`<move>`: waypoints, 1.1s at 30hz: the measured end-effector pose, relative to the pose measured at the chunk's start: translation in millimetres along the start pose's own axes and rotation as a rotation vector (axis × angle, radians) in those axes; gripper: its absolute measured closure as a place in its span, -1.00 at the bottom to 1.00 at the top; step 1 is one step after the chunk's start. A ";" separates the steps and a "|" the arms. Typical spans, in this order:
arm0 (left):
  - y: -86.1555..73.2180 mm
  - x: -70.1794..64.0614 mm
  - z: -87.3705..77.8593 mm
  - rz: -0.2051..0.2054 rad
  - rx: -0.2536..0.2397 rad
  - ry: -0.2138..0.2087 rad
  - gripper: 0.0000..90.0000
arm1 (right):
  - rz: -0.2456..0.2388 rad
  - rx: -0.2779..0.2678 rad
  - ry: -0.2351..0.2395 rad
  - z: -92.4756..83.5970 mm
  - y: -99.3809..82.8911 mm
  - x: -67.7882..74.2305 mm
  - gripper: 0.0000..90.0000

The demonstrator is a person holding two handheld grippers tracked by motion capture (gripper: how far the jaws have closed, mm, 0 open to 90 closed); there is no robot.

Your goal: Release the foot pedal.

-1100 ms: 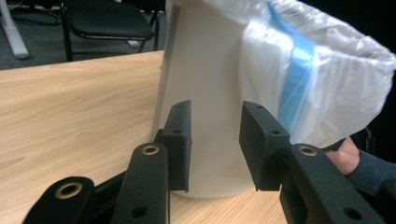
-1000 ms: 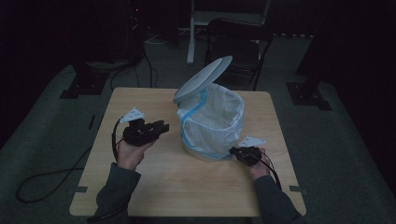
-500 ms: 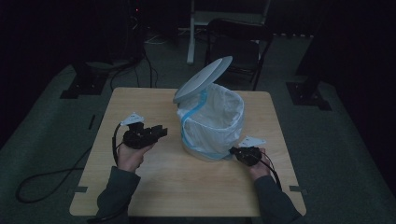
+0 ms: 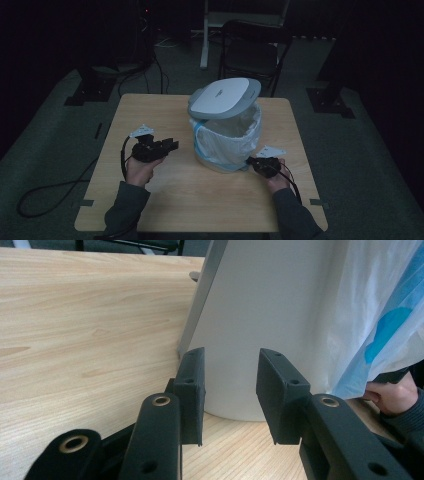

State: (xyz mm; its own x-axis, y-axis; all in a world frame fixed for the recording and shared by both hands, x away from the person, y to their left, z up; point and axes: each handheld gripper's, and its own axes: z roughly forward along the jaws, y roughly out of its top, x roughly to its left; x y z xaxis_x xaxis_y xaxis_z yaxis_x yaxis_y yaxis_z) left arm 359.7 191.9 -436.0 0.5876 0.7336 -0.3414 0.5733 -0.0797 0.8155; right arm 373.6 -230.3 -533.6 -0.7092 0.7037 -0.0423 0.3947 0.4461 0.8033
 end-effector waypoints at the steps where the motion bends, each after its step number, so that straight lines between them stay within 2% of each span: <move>1: -1.0 1.0 0.1 0.000 0.004 0.000 0.45 | -0.002 -0.003 0.002 -1.1 0.3 0.1 1.00; 4: -4.8 4.1 1.0 -0.013 0.008 0.005 0.45 | 0.008 -0.025 0.007 -5.8 1.7 -0.2 1.00; 9: -14.3 8.8 1.9 -0.028 0.019 0.014 0.45 | 0.001 -0.024 -0.023 -10.7 1.1 -1.5 1.00; 15: -29.4 15.2 2.7 -0.040 0.033 0.045 0.44 | 0.043 -0.049 -0.074 -20.6 -2.6 -11.7 1.00; 22: -43.1 16.9 7.8 -0.030 0.057 0.083 0.42 | 0.144 0.024 -0.166 -17.6 -13.1 -26.7 1.00; 25: -51.9 14.8 12.4 -0.015 0.073 0.100 0.41 | 0.185 0.056 -0.191 -13.6 -17.5 -32.3 1.00; 28: -62.0 12.3 17.0 0.017 0.086 0.126 0.39 | 0.216 0.076 -0.208 -10.3 -20.6 -35.8 1.00; 33: -74.0 12.2 20.8 0.033 0.093 0.153 0.39 | 0.253 0.079 -0.226 -6.4 -23.1 -40.3 0.91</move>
State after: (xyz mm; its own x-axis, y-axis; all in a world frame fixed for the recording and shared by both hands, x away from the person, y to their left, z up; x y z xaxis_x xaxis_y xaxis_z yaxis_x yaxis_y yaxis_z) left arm 336.3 192.7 -510.2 0.5177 0.8229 -0.2341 0.6095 -0.1627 0.7759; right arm 389.3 -272.4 -546.7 -0.4393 0.8982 0.0151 0.5916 0.2766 0.7572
